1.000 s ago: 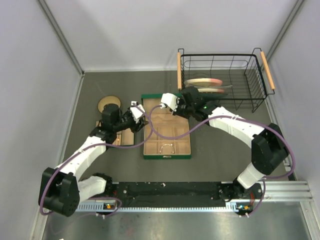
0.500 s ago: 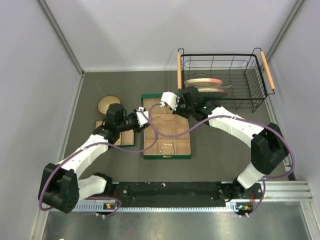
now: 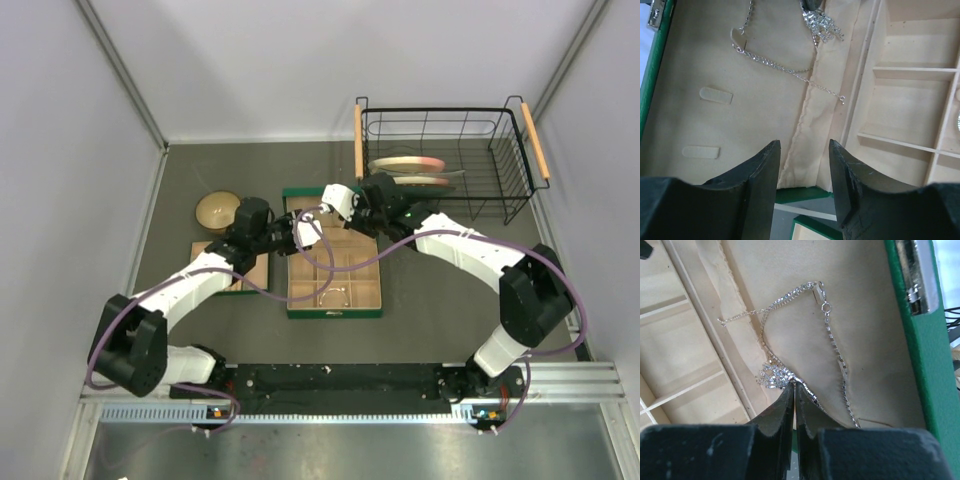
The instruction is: Organize the mixed jewelry
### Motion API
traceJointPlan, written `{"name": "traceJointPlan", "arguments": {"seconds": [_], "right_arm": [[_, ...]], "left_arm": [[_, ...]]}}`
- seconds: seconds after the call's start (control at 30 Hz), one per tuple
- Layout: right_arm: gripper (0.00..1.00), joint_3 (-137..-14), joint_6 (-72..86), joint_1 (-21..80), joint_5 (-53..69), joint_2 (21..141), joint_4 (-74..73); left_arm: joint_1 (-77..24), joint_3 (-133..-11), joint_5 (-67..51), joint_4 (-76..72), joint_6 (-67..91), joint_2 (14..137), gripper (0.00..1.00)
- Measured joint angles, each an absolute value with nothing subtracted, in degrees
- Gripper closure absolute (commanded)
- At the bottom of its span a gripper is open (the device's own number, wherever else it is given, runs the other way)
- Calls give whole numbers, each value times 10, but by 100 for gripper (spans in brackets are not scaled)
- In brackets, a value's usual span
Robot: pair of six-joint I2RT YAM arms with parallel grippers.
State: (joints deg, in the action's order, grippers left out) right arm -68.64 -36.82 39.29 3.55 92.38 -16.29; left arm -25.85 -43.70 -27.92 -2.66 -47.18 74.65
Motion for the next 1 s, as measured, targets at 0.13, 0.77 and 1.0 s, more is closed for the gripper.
{"name": "traceJointPlan", "arguments": {"seconds": [0.13, 0.77, 1.0], "right_arm": [[96, -686, -368, 393, 36, 924, -163], [96, -686, -362, 393, 36, 924, -163], [96, -686, -362, 393, 36, 924, -162]], "left_arm": [[-266, -450, -261, -28, -487, 767, 51], [-301, -482, -213, -27, -546, 836, 55], [-303, -492, -211, -23, -555, 855, 59]]}}
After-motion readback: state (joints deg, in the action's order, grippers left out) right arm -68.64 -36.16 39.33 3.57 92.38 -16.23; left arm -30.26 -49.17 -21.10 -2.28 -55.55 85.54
